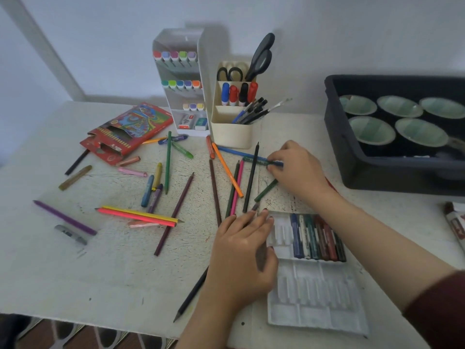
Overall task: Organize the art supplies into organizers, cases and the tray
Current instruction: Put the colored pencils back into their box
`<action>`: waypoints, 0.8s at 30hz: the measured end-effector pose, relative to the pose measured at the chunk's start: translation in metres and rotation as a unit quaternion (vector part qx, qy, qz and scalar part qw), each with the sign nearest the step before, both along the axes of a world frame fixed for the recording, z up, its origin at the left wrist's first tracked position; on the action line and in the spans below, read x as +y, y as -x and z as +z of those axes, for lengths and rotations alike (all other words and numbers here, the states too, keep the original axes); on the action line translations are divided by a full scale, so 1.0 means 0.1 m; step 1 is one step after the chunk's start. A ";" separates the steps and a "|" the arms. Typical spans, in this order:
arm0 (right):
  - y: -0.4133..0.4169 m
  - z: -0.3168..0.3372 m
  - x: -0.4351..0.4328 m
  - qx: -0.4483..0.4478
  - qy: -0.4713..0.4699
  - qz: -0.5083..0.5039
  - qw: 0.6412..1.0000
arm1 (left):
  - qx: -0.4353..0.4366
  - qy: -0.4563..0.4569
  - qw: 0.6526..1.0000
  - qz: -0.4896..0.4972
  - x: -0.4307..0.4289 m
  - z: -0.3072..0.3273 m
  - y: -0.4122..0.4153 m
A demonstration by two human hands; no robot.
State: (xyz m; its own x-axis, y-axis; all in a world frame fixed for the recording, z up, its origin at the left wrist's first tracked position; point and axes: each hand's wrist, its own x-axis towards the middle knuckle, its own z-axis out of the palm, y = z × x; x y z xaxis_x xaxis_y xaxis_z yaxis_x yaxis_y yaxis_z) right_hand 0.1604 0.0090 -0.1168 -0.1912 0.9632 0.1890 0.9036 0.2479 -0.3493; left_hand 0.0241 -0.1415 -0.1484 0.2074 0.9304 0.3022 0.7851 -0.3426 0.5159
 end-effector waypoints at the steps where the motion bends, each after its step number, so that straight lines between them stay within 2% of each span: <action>1: 0.01 -0.01 0.00 -0.002 -0.010 0.000 1.000 | 0.001 0.001 1.000 0.000 0.00 0.00 0.00; 8: -0.03 -0.02 -0.02 0.015 -0.031 -0.015 0.999 | 0.004 0.008 1.000 -0.004 0.00 -0.01 0.01; 11: -0.10 0.01 -0.10 0.163 0.004 -0.035 0.986 | 0.001 0.008 1.000 -0.004 0.00 -0.01 0.01; 14: -0.19 0.11 -0.25 0.328 -0.008 -0.073 0.942 | -0.003 0.004 1.000 -0.004 0.00 -0.02 0.02; 17: -0.29 0.19 -0.43 0.438 -0.023 -0.111 0.892 | -0.007 0.000 1.000 -0.004 0.00 -0.02 0.02; 21: -0.38 0.26 -0.70 0.498 0.027 -0.106 0.860 | -0.010 -0.004 1.000 -0.001 0.00 -0.04 0.01; 24: -0.44 0.27 -0.87 0.468 0.108 -0.064 0.875 | -0.010 -0.003 1.000 0.001 0.00 -0.04 0.01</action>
State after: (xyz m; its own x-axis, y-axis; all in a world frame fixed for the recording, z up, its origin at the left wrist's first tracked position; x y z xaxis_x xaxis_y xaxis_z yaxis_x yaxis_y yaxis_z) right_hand 0.2042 -0.0780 -0.0898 0.0618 0.9979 0.0167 0.2131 0.0032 -0.9770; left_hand 0.0226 -0.1419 -0.1528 0.1990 0.9293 0.3111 0.7757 -0.3434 0.5295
